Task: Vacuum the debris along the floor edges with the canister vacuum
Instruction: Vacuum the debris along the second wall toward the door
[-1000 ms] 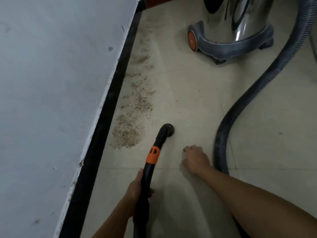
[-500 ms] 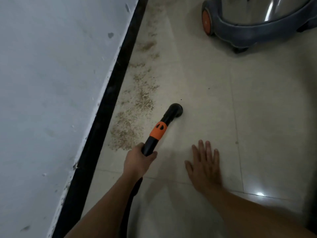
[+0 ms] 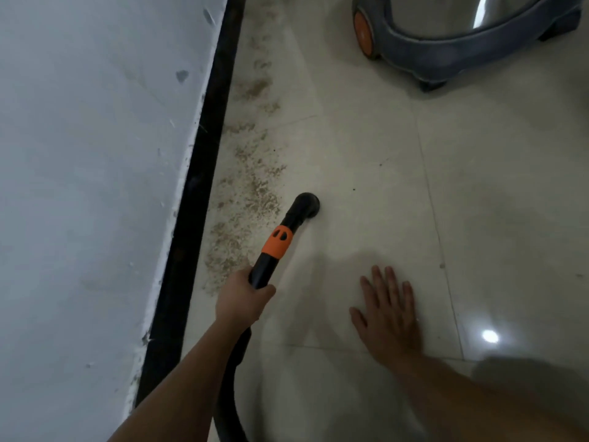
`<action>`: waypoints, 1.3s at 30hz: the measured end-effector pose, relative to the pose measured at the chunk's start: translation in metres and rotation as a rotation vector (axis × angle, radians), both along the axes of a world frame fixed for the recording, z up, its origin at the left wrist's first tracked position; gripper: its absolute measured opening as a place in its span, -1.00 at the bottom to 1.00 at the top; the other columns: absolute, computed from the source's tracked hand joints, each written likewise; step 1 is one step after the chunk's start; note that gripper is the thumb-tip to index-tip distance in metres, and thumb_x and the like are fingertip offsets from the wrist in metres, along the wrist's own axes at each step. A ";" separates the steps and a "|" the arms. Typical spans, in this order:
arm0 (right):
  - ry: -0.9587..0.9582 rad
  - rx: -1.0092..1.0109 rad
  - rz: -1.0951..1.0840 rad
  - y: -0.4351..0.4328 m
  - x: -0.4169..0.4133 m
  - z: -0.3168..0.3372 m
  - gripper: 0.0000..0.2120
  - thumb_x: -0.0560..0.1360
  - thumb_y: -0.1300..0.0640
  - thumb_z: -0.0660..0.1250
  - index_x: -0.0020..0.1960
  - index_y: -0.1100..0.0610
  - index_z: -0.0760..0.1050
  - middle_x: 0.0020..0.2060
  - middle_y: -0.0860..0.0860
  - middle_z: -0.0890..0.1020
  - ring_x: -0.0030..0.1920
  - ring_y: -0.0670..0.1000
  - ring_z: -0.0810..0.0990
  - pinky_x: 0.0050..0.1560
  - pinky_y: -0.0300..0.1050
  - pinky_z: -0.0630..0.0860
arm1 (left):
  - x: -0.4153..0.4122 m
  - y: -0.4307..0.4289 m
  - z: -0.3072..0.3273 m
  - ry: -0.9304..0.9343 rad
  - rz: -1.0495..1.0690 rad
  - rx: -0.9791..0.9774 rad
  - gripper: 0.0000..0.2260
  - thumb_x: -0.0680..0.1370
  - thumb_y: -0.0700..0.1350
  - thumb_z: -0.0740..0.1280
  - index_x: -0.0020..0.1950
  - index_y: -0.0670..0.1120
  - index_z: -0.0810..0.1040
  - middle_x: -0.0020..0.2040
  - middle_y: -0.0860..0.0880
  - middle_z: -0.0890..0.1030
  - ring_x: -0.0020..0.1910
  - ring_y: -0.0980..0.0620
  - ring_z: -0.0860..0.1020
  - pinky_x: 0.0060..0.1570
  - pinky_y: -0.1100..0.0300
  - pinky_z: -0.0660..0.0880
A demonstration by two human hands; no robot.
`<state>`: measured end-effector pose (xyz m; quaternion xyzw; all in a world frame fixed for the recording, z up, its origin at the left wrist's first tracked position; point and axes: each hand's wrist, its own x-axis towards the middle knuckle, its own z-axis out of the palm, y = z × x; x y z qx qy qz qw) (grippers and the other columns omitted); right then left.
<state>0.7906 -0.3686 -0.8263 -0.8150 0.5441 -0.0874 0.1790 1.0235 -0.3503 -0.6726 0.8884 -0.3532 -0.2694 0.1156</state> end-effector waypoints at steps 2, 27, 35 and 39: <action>0.007 0.022 0.003 -0.001 0.000 0.002 -0.37 0.50 -0.17 0.06 0.43 0.17 0.44 0.49 0.18 0.33 0.52 0.22 0.23 0.47 0.28 0.13 | -0.002 0.026 0.010 0.023 0.000 0.054 -0.86 0.36 -0.13 0.43 -0.17 -0.03 0.50 -0.41 -0.06 0.53 -0.52 0.00 0.52 -0.53 0.16 0.49; 0.100 0.065 -0.063 0.016 0.038 0.013 -0.40 0.56 -0.09 0.06 0.50 0.21 0.32 0.54 0.25 0.19 0.55 0.27 0.10 0.48 0.31 -0.06 | -0.021 0.198 -0.019 -0.013 0.414 -0.008 -0.87 0.38 -0.16 0.42 -0.21 0.01 0.48 -0.36 -0.05 0.57 -0.40 0.00 0.59 -0.34 0.07 0.60; 0.127 -0.022 0.030 0.052 0.096 -0.005 -0.37 0.53 -0.19 0.01 0.50 0.08 0.34 0.52 0.22 0.24 0.54 0.26 0.12 0.49 0.30 -0.05 | 0.022 0.247 -0.030 -0.132 0.637 0.021 -0.83 0.40 -0.11 0.44 -0.22 0.03 0.45 -0.35 -0.01 0.52 -0.37 0.07 0.51 -0.41 0.23 0.33; 0.124 -0.025 0.011 0.057 0.096 -0.007 -0.37 0.52 -0.21 0.02 0.50 0.06 0.34 0.53 0.19 0.24 0.55 0.23 0.10 0.50 0.29 -0.04 | 0.021 0.245 -0.037 -0.081 0.537 0.058 -0.85 0.38 -0.08 0.41 -0.19 0.04 0.44 -0.35 0.03 0.53 -0.36 0.10 0.52 -0.40 0.22 0.37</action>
